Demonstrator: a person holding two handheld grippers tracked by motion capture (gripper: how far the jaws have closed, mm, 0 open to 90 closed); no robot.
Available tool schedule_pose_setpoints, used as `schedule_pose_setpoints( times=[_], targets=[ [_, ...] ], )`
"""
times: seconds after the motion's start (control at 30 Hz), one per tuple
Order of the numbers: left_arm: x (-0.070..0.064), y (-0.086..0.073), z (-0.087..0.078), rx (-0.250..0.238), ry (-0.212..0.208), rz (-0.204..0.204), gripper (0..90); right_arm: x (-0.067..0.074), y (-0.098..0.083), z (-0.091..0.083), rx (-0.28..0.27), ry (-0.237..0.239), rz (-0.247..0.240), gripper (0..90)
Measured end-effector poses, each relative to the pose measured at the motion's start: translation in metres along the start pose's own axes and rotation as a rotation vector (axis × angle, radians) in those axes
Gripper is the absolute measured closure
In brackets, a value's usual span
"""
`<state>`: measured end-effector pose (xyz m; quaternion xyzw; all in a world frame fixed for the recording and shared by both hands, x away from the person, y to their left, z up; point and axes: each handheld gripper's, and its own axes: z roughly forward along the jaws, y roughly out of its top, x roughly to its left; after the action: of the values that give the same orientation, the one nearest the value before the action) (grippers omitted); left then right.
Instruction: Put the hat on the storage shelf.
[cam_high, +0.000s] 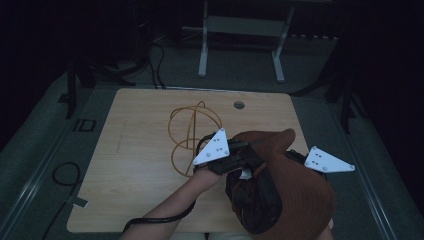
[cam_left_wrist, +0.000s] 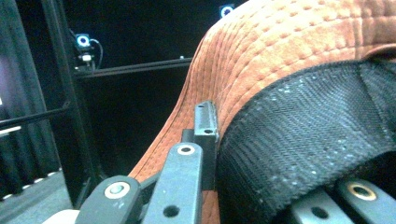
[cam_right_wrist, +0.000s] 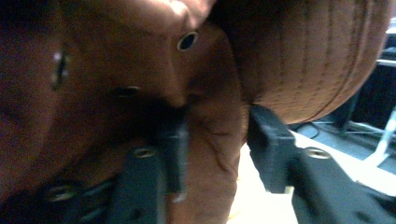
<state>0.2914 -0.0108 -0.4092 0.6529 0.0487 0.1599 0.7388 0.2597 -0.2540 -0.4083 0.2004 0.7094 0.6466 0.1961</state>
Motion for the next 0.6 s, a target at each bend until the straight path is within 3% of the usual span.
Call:
schedule_pose_setpoints(
  times=[0.03,0.2,0.3,0.4,0.6],
  targets=[
    [0.000,0.000,0.000,0.000,0.001,-0.007,86.0,0.000,0.001,0.001,0.000,0.001,0.013,72.4],
    [0.000,0.002,0.000,0.018,-0.008,-0.010,85.6,0.001,0.002,-0.001,0.010,0.018,0.024,87.2],
    [0.000,0.004,0.000,0.030,-0.018,-0.020,83.1,0.002,0.002,-0.002,0.009,0.032,0.027,87.9],
    [0.003,0.008,0.000,0.037,-0.025,-0.053,73.5,0.001,0.003,-0.005,0.002,0.053,0.027,88.0],
    [0.004,0.015,-0.002,0.059,0.008,-0.024,60.2,0.000,0.005,-0.009,-0.013,0.045,0.035,88.0]
  ],
)
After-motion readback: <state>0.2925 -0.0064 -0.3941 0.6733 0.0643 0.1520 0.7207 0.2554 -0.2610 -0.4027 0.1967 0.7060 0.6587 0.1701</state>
